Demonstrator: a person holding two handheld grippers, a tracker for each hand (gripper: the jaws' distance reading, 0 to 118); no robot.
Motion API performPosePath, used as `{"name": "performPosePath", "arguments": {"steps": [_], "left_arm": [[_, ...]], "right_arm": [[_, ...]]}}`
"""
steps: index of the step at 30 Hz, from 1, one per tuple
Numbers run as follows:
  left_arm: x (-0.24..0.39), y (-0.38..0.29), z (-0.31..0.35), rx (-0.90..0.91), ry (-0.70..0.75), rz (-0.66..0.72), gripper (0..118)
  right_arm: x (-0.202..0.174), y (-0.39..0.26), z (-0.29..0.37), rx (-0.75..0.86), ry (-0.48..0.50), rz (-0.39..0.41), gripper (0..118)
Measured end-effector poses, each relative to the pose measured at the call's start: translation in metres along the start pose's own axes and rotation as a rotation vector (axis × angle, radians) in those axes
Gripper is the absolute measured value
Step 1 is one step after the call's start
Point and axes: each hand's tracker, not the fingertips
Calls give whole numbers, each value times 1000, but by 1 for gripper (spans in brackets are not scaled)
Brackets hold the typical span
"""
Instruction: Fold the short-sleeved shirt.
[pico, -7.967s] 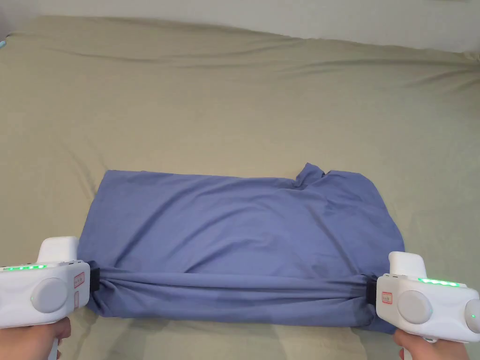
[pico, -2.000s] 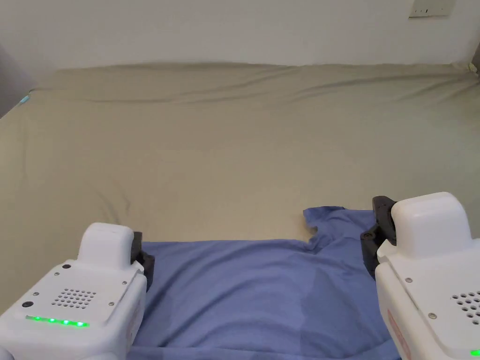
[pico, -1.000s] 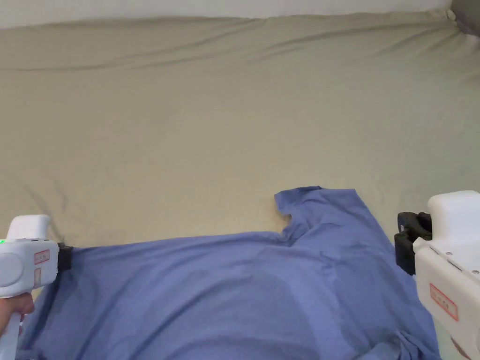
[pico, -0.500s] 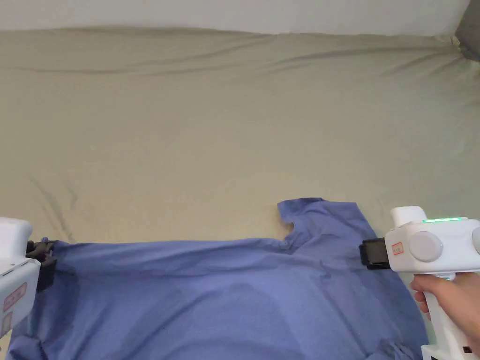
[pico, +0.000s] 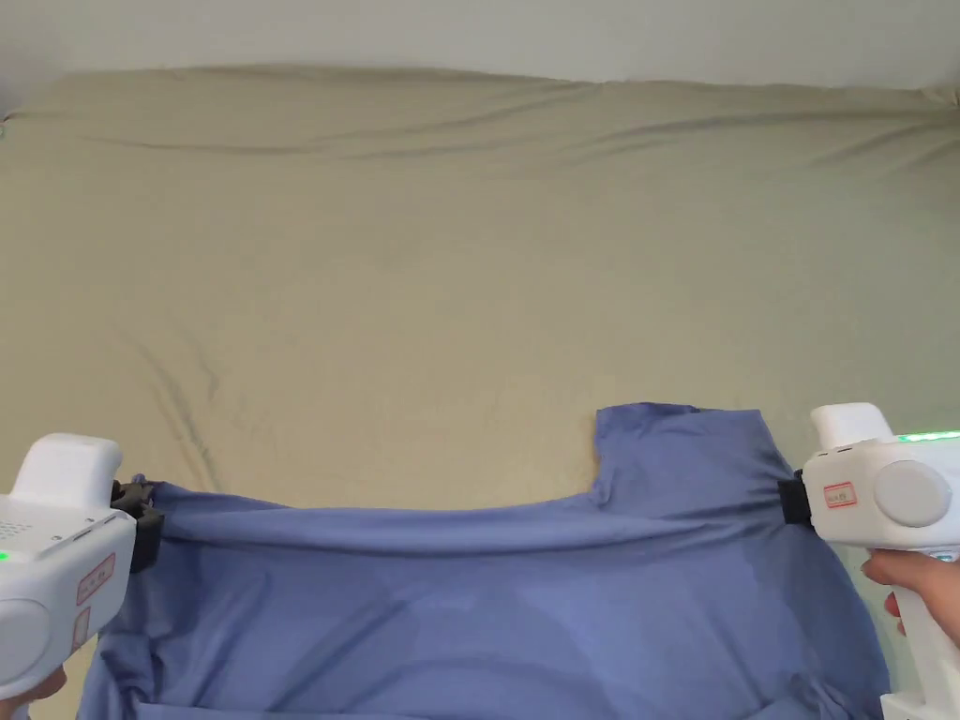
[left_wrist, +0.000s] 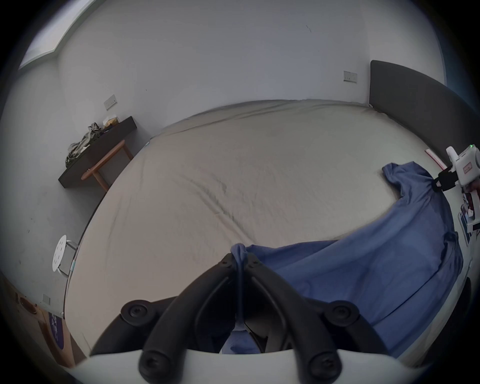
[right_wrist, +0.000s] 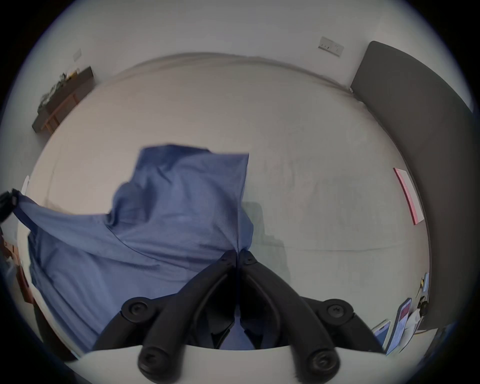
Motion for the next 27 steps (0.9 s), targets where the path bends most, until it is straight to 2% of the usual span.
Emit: {"name": "performPosePath", "arguments": {"steps": [5, 12, 21, 27], "left_arm": [[-8, -3, 34, 20, 22, 1, 1], [-11, -43, 70, -43, 14, -20, 1], [-9, -109, 91, -173, -20, -65, 1], [-5, -148, 72, -276, -24, -134, 1]], "right_arm": [[-1, -13, 75, 31, 18, 41, 4], [-6, -61, 133, -58, 80, 97, 4], [-4, -140, 127, -237, 118, 127, 4], [-7, -177, 114, -327, 143, 122, 4]]}}
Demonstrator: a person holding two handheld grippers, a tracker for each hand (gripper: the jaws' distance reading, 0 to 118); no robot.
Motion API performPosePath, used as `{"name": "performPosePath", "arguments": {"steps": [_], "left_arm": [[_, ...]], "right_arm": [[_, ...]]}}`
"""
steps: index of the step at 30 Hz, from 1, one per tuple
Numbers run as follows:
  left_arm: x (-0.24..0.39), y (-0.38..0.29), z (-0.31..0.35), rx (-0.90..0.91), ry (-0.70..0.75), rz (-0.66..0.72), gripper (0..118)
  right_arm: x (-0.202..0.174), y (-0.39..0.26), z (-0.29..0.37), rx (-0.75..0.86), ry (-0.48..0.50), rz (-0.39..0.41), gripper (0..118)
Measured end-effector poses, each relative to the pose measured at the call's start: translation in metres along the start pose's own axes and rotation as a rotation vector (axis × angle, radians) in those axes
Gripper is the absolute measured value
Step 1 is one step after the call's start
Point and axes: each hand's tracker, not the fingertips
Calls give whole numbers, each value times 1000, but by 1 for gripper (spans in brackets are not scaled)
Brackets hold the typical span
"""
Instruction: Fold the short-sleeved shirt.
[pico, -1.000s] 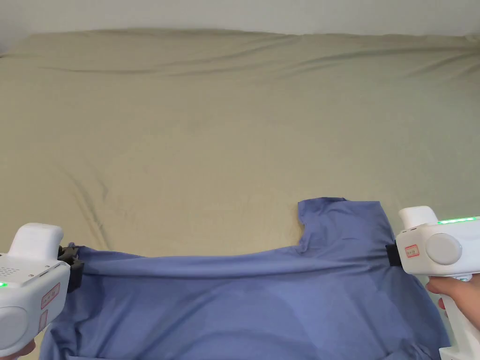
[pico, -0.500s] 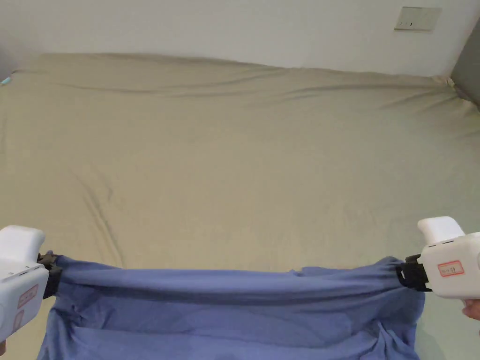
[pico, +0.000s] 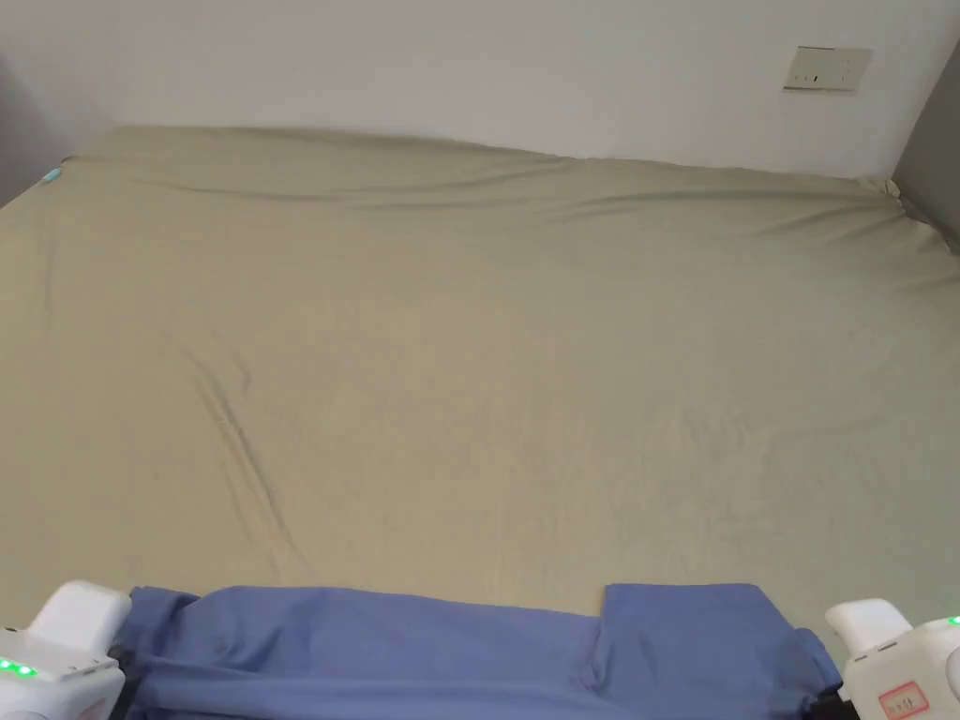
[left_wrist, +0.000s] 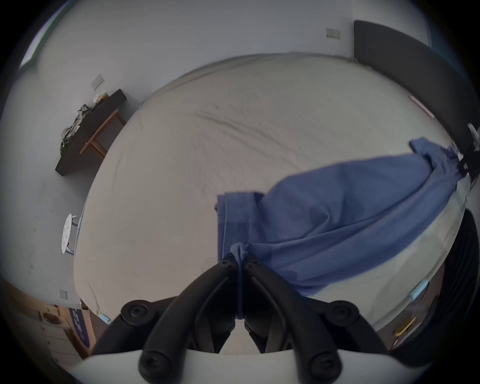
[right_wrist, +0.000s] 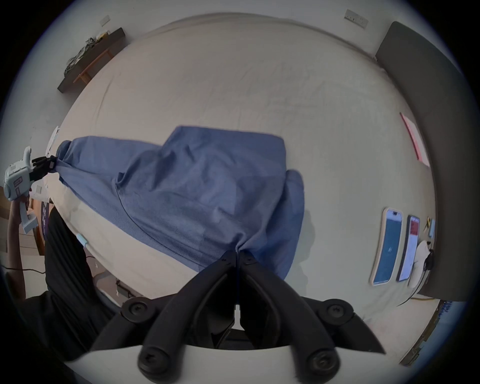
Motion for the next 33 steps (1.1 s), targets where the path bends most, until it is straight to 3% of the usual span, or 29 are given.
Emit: {"name": "performPosePath", "arguments": {"steps": [8, 15, 18, 19, 21, 22, 23, 24, 25, 27, 33], "left_arm": [[2, -6, -19, -59, -15, -11, 1], [7, -10, -38, -116, -27, -28, 1], [9, -7, -34, -113, -21, -44, 3], [7, -5, -34, -113, -24, -42, 5], [3, -1, -25, -95, -28, 2, 15], [0, 3, -19, -60, -22, 30, 38], [-4, 8, -10, -23, -15, 54, 70], [-8, 14, -1, 21, -12, 81, 101], [-11, 20, 7, 57, -19, 108, 118], [-19, 38, 37, 189, -55, 171, 113], [-16, 96, 138, 593, -2, 302, 113]], "right_arm": [[3, -2, -35, -69, -12, -33, 4], [-2, 1, -64, -126, -36, -2, 4], [-1, 4, -55, -130, -39, 1, 13], [0, 4, -52, -124, -39, -2, 22], [2, 6, -38, -89, -61, -14, 56], [1, 8, -28, -47, -111, 0, 90], [0, 10, -16, 12, -171, 19, 104], [0, 14, -1, 74, -209, 32, 105], [0, 18, 13, 129, -223, 32, 105], [-4, 27, 51, 262, -243, 13, 105], [-45, 41, 169, 792, -304, 1, 105]]}}
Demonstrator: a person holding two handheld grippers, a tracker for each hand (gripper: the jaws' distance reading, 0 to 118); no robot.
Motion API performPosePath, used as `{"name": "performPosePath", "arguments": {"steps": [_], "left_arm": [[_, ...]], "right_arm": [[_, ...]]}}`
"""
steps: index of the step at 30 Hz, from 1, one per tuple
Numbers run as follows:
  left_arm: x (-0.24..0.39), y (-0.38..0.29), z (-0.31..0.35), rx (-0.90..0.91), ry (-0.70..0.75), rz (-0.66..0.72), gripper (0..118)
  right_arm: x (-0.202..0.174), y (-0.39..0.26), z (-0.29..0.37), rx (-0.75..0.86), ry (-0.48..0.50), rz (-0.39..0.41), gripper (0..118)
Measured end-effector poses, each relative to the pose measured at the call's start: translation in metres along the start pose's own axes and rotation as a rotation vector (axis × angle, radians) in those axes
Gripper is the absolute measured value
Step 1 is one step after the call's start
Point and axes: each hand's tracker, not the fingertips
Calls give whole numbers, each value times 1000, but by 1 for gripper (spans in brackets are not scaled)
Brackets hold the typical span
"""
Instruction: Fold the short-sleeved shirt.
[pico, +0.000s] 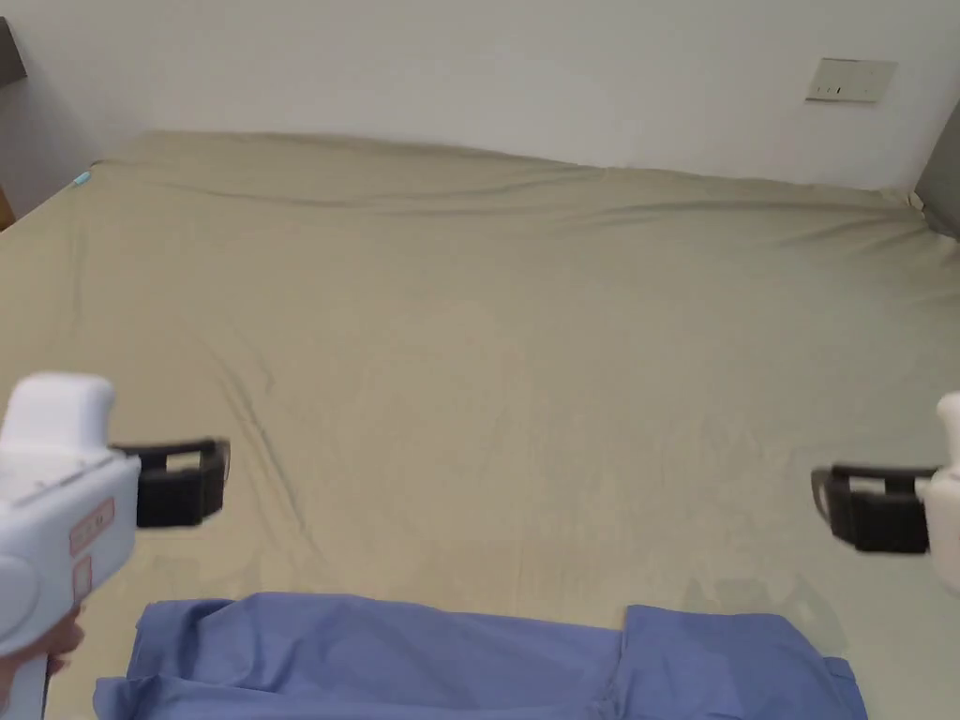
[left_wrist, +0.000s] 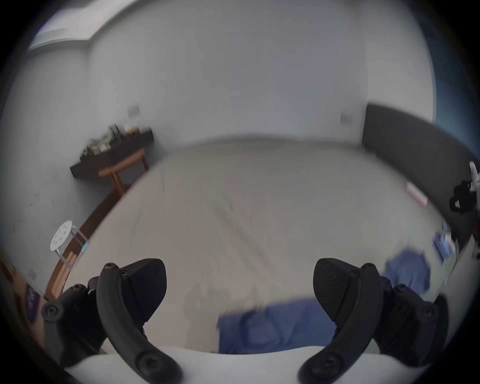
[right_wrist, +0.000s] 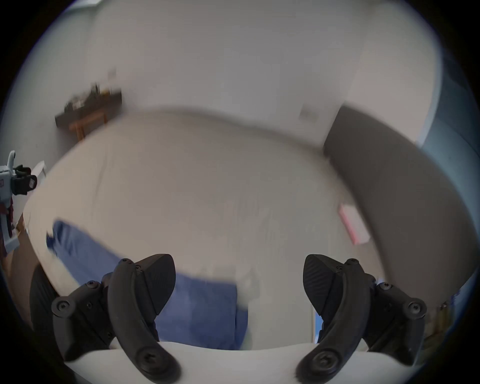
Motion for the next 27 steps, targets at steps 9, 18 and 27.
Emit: {"name": "performPosePath", "arguments": {"steps": [9, 18, 27], "left_arm": [[75, 61, 80, 450, 61, -55, 90], [124, 48, 93, 507, 48, -138, 0], [136, 50, 87, 503, 35, -153, 0]], "right_arm": [[-78, 54, 85, 466, -118, 7, 105], [-136, 38, 87, 503, -75, 53, 2], [-136, 35, 76, 481, -94, 57, 2]]}}
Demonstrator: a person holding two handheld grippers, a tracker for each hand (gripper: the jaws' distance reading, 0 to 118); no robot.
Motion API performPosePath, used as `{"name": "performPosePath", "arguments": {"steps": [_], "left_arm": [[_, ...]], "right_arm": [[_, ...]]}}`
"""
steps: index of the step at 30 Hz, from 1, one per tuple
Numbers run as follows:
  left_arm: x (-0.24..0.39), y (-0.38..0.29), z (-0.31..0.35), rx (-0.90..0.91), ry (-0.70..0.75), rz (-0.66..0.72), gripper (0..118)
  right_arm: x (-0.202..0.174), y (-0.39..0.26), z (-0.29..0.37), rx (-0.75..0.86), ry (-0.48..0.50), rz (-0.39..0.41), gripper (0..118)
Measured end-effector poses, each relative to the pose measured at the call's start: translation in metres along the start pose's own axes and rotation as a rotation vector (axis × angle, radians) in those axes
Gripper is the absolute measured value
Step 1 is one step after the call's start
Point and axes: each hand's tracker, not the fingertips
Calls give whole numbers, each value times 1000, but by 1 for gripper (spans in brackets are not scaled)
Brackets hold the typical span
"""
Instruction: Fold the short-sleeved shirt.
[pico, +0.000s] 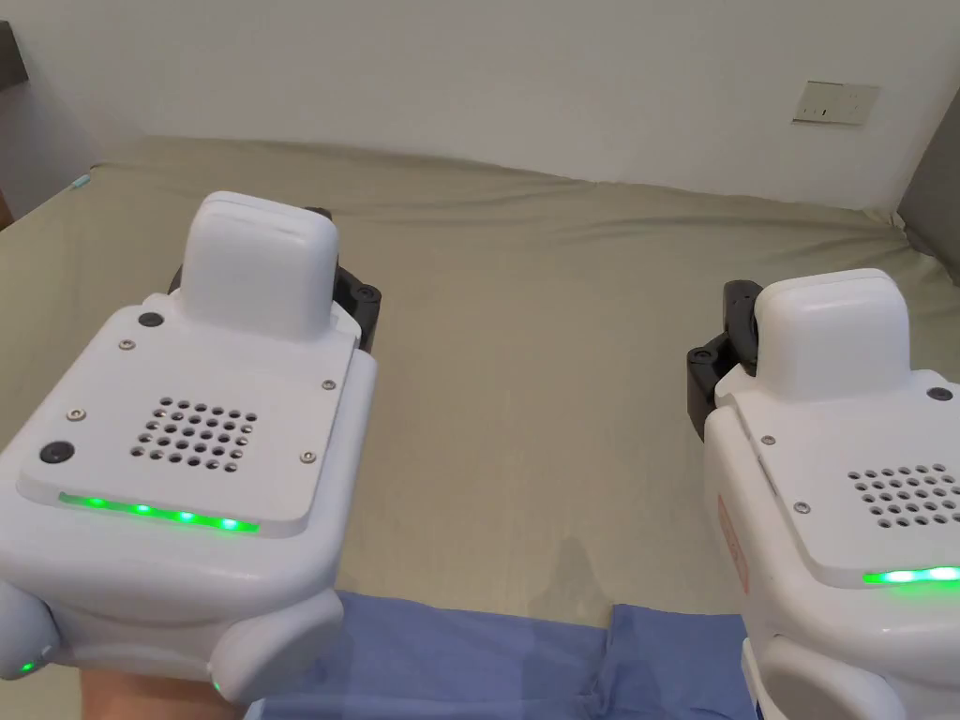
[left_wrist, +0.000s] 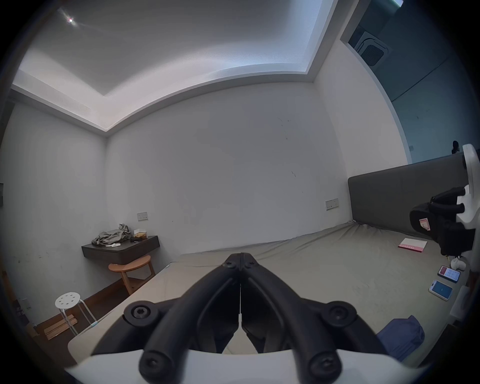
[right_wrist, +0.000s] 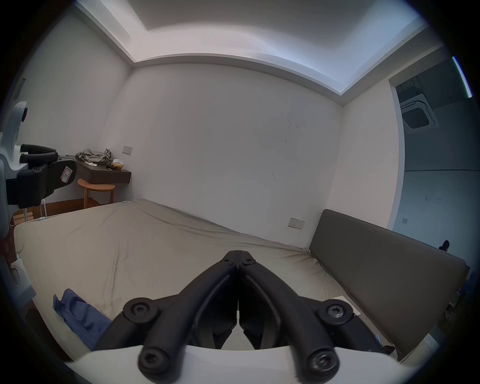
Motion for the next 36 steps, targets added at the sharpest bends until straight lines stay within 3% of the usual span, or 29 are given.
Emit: {"name": "performPosePath", "arguments": {"steps": [7, 15, 18, 19, 21, 22, 30, 33, 36], "left_arm": [[0, -25, -13, -90, -43, 9, 0], [-37, -145, -47, -526, -233, 93, 0], [-75, -208, -56, -758, -276, 225, 27], [-88, -226, -59, -825, -280, 281, 49], [-117, -262, -59, -923, -258, 368, 105], [-129, -275, -58, -945, -255, 406, 118], [-233, -345, -58, -1035, -310, 813, 118], [-245, -371, -61, -1075, -364, 973, 118], [-249, -377, -64, -998, -493, 1099, 118]], "right_arm": [[0, -10, -7, -26, -3, 8, 2], [8, -50, -21, -152, 27, 39, 2], [14, -65, -27, -202, 30, 36, 2], [15, -69, -28, -215, 30, 36, 2], [18, -77, -33, -247, 30, 32, 2], [19, -80, -34, -260, 33, 29, 2], [23, -90, -37, -334, 39, -8, 2], [22, -91, -37, -343, 40, -19, 2], [17, -89, -36, -352, 52, -26, 2]]}}
